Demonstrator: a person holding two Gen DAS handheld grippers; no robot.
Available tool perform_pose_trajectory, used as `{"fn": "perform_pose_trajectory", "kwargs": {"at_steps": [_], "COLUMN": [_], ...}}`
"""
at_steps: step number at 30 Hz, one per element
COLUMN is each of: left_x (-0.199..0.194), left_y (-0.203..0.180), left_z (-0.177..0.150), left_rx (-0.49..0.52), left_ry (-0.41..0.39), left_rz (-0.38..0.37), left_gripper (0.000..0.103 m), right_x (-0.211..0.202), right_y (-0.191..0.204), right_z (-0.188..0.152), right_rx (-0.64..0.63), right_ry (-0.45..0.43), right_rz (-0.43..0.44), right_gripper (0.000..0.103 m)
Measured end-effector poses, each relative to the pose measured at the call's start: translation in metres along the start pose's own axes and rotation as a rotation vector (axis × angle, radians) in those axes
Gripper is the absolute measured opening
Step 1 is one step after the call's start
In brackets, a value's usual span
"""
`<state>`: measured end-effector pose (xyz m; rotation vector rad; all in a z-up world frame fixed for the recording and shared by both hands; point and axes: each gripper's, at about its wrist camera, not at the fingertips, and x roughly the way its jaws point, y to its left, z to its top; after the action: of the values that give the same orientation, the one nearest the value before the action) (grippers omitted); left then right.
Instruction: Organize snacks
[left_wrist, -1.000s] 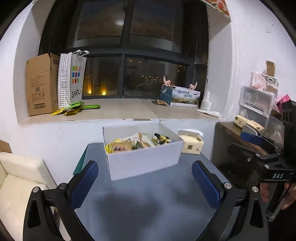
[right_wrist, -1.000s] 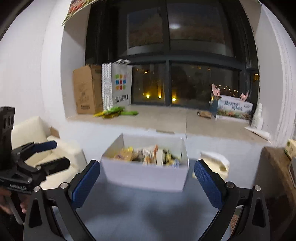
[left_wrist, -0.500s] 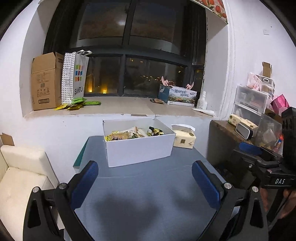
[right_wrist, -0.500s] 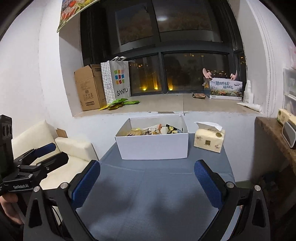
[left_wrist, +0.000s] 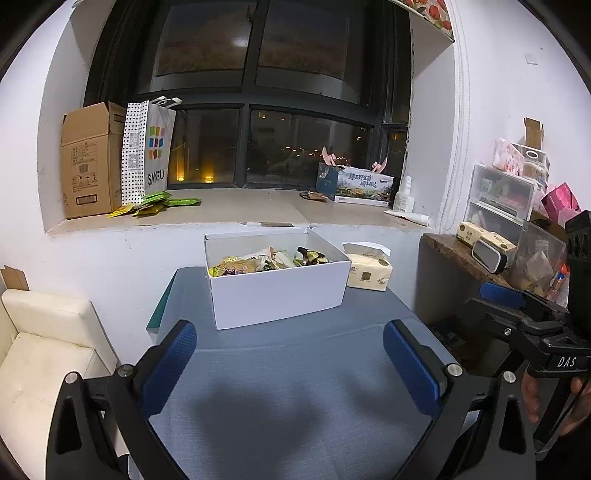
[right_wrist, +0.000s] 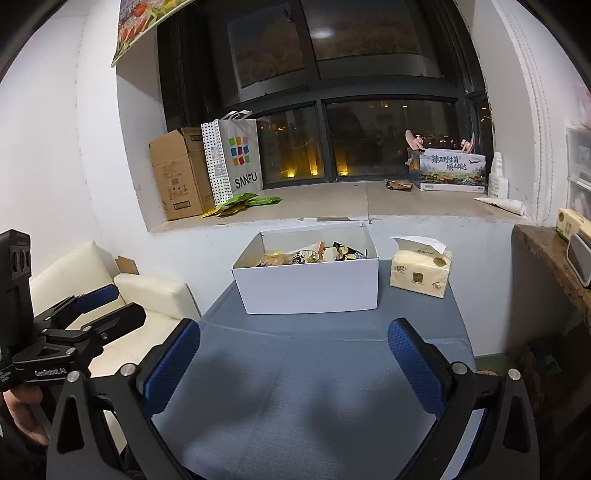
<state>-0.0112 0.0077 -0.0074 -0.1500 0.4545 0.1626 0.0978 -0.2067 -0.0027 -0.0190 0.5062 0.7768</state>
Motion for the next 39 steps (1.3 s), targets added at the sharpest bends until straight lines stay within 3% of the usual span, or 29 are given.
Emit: {"fn": "perform_pose_trajectory", "kwargs": {"at_steps": [39], "left_x": [0.0046], "left_y": [-0.001], "left_z": [0.0014], "left_rx": [0.011], "left_ry": [0.011], "left_rz": [0.005], "left_gripper": [0.103], "right_x": [0.0007], "right_y": [0.0032], "right_z": [-0.0011], "right_rx": [-0.012], "right_ry": [0.009], "right_rz": [0.012], "right_gripper": [0.103]}}
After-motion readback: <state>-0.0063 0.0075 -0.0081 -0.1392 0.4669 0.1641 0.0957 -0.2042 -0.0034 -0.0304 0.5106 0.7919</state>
